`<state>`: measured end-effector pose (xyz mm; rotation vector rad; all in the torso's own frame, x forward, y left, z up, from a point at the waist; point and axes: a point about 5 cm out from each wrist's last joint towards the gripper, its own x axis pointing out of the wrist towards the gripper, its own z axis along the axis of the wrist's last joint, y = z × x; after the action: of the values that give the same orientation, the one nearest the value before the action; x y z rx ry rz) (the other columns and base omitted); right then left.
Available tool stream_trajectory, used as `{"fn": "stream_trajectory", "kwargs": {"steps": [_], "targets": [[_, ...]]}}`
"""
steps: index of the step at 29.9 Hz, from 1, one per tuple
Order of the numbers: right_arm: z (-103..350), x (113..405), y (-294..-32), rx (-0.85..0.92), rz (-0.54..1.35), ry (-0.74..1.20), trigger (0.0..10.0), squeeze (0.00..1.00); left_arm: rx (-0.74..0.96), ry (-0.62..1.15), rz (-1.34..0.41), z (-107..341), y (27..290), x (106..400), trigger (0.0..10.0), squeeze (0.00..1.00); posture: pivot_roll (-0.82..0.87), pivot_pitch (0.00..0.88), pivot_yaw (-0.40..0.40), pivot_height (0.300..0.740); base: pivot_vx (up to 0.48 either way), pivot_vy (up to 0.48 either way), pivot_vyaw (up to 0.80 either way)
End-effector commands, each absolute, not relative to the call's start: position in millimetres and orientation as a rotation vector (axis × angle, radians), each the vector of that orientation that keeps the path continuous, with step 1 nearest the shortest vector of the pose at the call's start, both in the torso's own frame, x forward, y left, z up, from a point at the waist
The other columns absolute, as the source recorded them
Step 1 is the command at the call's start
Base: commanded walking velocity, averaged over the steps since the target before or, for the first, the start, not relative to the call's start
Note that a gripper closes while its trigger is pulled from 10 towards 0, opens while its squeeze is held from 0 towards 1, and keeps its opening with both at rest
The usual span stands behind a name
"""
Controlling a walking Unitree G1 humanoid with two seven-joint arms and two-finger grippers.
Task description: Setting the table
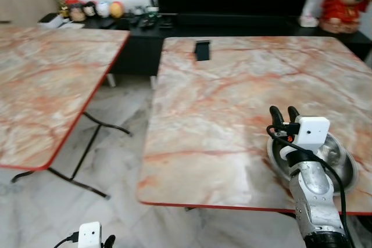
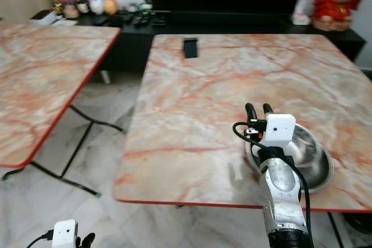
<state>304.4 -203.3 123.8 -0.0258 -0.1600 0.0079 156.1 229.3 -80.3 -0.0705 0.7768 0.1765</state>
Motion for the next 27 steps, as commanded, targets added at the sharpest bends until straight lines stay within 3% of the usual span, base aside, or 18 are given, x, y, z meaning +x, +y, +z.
{"fn": "stream_trajectory", "kwargs": {"steps": [1, 27], "targets": [[125.5, 302.9, -210.2, -0.031, -0.01, -0.163, 10.0, 0.0, -0.088, 0.774, 0.188, -79.8, 228.7, 158.3, 10.0, 0.0, -0.1, 0.0, 0.031, 0.74, 0.0, 0.375, 0.0], [124.1, 303.9, -208.0, -0.035, 0.0, -0.154, 10.0, 0.0, -0.091, 0.777, 0.193, -80.4, 228.6, 157.2, 10.0, 0.0, -0.1, 0.0, 0.029, 0.74, 0.0, 0.371, 0.0]]}}
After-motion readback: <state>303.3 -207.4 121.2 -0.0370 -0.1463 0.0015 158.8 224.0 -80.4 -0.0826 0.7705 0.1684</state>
